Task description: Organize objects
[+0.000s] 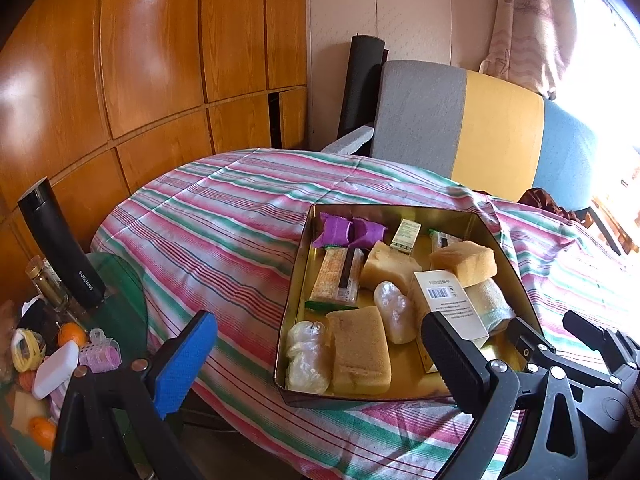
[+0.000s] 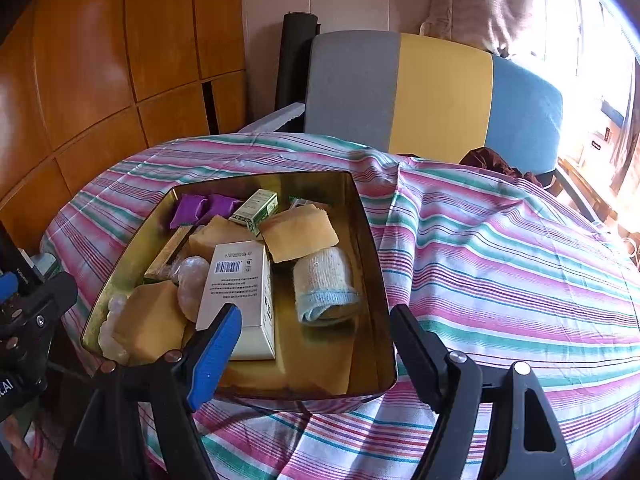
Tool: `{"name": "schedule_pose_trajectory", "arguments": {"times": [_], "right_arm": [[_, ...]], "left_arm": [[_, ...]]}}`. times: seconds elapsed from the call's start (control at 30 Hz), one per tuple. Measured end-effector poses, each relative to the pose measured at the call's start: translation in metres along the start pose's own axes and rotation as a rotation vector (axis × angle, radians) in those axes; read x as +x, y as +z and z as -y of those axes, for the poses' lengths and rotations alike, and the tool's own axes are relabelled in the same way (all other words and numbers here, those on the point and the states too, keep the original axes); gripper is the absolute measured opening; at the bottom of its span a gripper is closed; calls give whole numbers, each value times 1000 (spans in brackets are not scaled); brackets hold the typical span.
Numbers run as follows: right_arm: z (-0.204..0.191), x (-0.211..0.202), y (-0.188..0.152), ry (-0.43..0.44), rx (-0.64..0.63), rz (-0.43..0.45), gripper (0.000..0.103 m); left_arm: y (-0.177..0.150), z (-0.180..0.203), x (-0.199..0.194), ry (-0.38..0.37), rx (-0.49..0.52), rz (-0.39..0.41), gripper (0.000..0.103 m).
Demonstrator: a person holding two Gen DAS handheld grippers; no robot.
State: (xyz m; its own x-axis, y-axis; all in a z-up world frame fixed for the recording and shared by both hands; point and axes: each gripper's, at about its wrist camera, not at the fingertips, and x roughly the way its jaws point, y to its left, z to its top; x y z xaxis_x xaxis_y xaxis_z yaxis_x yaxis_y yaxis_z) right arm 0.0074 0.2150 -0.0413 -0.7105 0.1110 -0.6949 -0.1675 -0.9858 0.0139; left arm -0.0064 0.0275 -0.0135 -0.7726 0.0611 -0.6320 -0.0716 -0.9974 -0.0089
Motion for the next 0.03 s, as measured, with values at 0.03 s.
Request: {"name": "schedule_pose_trajectory", "arguments": {"times": [0.03], "right_arm": [[1, 0, 0, 0, 1, 2, 78]], "left_arm": [[1, 0, 1, -4, -1, -3, 103]]}}
